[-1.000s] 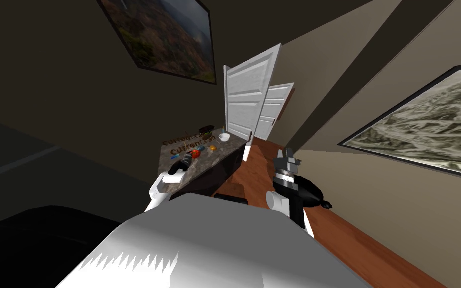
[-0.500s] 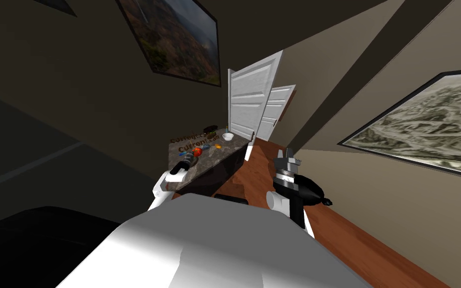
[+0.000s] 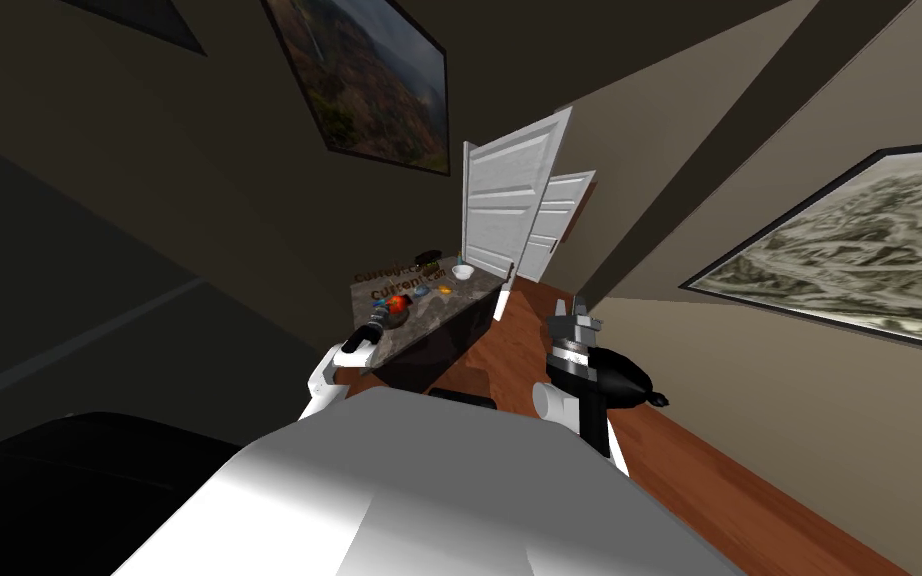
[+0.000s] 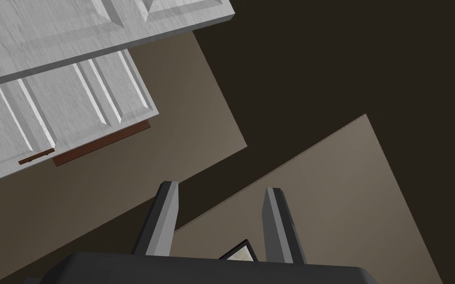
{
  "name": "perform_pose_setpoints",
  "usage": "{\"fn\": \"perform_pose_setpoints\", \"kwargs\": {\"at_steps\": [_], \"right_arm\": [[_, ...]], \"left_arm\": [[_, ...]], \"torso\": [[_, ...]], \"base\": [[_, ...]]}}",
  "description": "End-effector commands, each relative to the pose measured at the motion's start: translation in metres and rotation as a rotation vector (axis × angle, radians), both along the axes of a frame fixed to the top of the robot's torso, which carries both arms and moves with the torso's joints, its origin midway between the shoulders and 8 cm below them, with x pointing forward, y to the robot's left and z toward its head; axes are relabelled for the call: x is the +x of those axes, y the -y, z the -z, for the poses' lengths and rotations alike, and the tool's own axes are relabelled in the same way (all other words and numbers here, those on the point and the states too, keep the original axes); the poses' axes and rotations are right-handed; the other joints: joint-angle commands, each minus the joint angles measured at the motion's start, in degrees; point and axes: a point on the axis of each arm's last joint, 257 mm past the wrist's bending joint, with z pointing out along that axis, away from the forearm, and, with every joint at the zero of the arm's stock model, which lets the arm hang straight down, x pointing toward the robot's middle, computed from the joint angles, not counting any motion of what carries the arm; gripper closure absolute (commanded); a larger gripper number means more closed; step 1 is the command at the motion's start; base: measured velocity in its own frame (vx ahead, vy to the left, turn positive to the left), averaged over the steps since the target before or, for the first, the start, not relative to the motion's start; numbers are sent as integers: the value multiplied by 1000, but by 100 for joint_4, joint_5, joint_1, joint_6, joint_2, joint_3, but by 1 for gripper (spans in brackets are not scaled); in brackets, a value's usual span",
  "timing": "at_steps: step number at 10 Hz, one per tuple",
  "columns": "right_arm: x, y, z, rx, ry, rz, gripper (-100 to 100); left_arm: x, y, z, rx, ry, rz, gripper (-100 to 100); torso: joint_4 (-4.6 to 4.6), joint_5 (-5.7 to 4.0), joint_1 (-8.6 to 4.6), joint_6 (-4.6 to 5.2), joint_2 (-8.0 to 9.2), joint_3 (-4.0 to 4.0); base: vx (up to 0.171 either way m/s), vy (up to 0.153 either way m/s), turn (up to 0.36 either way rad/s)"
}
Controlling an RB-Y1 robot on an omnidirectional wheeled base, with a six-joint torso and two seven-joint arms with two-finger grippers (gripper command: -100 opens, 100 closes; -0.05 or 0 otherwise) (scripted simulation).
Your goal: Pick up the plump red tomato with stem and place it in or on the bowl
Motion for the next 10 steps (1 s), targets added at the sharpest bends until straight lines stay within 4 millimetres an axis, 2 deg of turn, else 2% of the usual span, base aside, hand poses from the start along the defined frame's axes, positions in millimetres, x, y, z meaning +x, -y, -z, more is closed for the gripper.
{"fn": "perform_pose_setpoints", "kwargs": {"at_steps": [1, 2, 3, 7, 8, 9, 10], "right_arm": [[0, 0, 0, 0, 0, 0, 0], [0, 0, 0, 0, 0, 0, 0], [0, 0, 0, 0, 0, 0, 0], [0, 0, 0, 0, 0, 0, 0], [0, 0, 0, 0, 0, 0, 0], [0, 0, 0, 0, 0, 0, 0], [0, 0, 0, 0, 0, 0, 0]], "left_arm": [[-9, -7, 13, 0, -26, 0, 100], [-4, -3, 7, 2, -14, 1, 100], [-5, -4, 8, 1, -17, -1, -100], [-5, -5, 8, 1, -17, -1, -100], [-5, -5, 8, 1, -17, -1, 0], [-8, -8, -1, 0, -19, -8, -100], [-10, -9, -6, 0, -20, -11, -100]], "torso": [[0, 0, 0, 0, 0, 0], [-3, 1, 5, 0, -19, -10], [-4, -2, -14, 6, -28, -15], [-4, -9, -40, 7, -30, -17], [-5, -9, -40, 7, -30, -17], [-5, -9, -40, 7, -30, -17], [-4, -10, -40, 7, -32, -17]], "base": [[-1, 98, -14], [7, 48, 0], [-2, 10, 2], [0, 0, 0], [0, 0, 0], [7, 1, -38], [13, 6, -34]]}}
